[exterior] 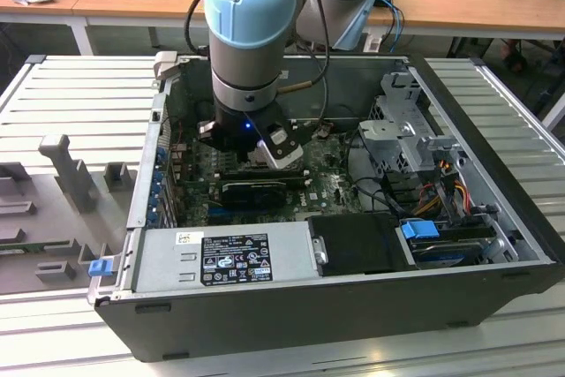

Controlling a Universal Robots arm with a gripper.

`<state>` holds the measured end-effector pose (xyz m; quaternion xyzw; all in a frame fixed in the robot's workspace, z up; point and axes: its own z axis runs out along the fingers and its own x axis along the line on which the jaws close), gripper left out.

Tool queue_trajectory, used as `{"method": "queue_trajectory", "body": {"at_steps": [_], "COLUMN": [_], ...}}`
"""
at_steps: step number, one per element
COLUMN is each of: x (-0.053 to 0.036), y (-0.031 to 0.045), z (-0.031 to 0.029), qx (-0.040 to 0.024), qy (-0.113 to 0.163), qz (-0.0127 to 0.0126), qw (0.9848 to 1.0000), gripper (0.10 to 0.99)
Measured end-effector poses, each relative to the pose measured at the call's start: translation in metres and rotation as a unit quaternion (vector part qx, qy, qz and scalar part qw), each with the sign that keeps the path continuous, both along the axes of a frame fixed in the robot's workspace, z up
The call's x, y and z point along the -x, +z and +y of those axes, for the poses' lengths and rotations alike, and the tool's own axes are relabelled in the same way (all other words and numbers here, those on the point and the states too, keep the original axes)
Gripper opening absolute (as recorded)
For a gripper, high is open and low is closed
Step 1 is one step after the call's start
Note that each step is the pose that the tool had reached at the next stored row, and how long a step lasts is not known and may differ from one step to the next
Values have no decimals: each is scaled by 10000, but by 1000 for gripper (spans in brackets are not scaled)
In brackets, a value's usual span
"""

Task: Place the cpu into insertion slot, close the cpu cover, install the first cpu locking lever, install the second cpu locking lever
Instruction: 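Install the second cpu locking lever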

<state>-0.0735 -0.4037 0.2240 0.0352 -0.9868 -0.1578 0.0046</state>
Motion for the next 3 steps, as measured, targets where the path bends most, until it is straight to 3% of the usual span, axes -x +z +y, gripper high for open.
{"method": "queue_trajectory", "body": {"at_steps": [3], "x": [0], "y": [2], "z": [0], "qx": [0], "qy": [0], "qz": [0], "qw": [10000], "gripper": [106]}}
